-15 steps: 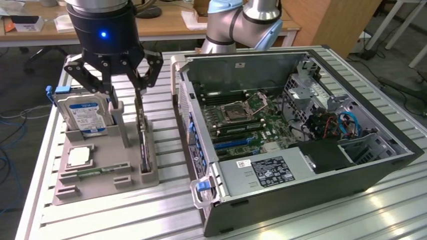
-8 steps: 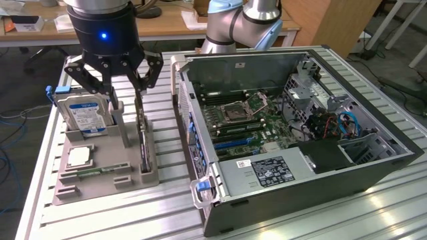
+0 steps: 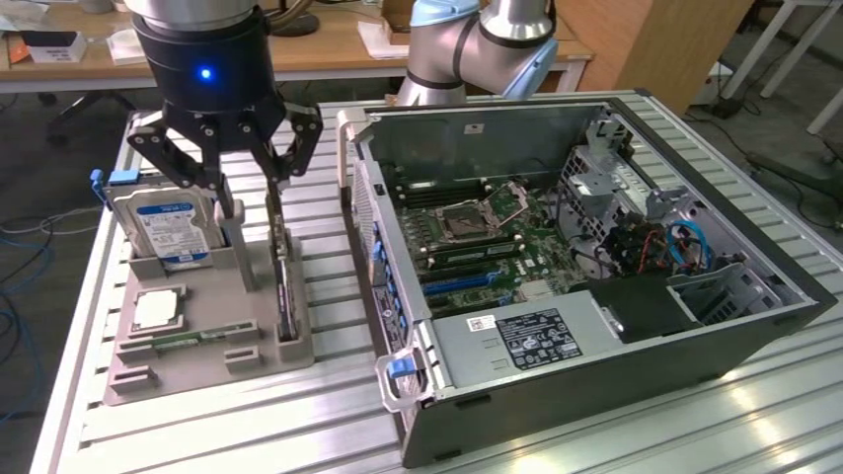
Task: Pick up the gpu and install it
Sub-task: 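Pick up the gpu and move the gpu toward the slot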
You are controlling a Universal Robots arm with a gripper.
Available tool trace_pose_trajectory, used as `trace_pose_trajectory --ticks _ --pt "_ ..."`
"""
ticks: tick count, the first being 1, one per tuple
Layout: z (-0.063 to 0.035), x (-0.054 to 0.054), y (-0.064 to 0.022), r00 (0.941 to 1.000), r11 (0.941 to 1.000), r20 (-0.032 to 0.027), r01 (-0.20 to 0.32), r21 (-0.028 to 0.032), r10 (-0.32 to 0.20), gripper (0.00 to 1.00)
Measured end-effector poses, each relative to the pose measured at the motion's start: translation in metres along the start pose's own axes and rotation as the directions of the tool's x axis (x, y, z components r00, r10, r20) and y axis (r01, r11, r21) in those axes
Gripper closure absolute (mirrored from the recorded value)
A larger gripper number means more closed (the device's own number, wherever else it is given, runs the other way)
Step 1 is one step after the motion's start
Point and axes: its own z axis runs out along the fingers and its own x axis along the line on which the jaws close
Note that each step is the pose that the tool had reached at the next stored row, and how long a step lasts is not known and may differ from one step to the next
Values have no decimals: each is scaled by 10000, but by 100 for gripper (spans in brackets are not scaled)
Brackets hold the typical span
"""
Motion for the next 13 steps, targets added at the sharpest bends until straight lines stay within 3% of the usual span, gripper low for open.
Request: trace_pose_trajectory --ticks 13 --pt "23 0 -18 10000 10000 0 15 -2 -15 53"
